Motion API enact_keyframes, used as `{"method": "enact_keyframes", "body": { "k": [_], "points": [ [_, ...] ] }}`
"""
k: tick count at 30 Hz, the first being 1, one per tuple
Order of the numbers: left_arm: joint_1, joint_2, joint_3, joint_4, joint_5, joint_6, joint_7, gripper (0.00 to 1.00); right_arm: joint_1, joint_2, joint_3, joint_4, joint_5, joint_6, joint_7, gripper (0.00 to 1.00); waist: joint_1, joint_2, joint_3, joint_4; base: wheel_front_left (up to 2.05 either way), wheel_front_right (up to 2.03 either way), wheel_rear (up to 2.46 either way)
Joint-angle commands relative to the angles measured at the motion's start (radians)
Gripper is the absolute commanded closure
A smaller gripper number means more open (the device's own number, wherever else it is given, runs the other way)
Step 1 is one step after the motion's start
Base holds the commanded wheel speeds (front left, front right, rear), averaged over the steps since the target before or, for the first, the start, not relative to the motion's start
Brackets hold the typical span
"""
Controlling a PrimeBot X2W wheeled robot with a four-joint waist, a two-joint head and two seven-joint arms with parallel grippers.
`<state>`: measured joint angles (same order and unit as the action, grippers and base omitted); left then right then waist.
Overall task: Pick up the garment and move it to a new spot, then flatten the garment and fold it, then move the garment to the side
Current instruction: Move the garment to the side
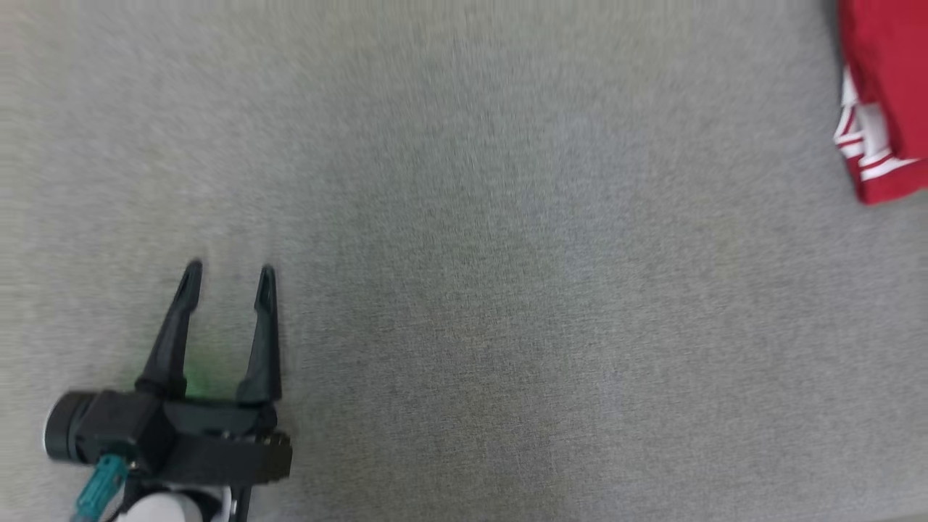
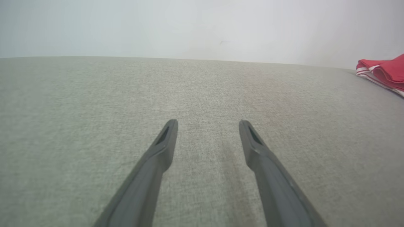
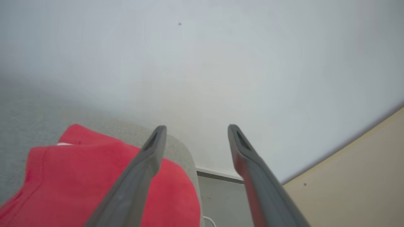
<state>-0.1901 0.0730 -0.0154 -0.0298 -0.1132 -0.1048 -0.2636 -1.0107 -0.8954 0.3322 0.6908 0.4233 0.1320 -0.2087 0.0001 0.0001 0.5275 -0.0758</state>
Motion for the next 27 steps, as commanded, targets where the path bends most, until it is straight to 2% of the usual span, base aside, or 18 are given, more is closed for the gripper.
{"method": "enact_keyframes", "body": {
  "k": [1,5,10,22,25,27],
  "points": [
    [0.021,-0.003,0.008,0.003,-0.005,0.007,0.0,0.0,0.009,0.018,0.003,-0.009,0.002,-0.003,-0.012,0.0,-0.0001,-0.0001,-0.096,0.021,0.0,0.0,0.0],
    [0.074,-0.006,0.03,0.018,-0.014,0.015,0.0,0.0,0.053,0.097,0.002,-0.045,-0.012,-0.003,-0.041,0.0,-0.0001,-0.0001,-0.176,0.031,0.0,0.0,0.0],
    [0.145,-0.008,0.065,0.035,-0.026,0.021,0.0,0.0,0.141,0.226,-0.041,-0.109,-0.037,-0.003,-0.055,0.0,-0.0001,-0.0001,-0.269,0.032,0.0,0.0,0.0],
    [0.214,-0.016,0.078,0.072,-0.043,0.025,0.0,0.0,0.529,0.491,-0.232,-0.349,-0.106,-0.003,-0.057,0.0,-0.0001,-0.0001,-0.41,0.077,0.0,0.0,0.0],
    [0.219,-0.018,0.078,0.078,-0.045,0.025,-0.001,0.0,0.636,0.54,-0.264,-0.404,-0.125,-0.003,-0.057,0.0,-0.0001,-0.0001,-0.426,0.084,0.0,0.0,0.0],
    [0.219,-0.018,0.077,0.081,-0.044,0.023,0.0,0.0,0.668,0.551,-0.272,-0.417,-0.134,-0.003,-0.057,0.0,-0.0001,-0.0001,-0.431,0.087,0.0,0.0,0.0]
  ]
}}
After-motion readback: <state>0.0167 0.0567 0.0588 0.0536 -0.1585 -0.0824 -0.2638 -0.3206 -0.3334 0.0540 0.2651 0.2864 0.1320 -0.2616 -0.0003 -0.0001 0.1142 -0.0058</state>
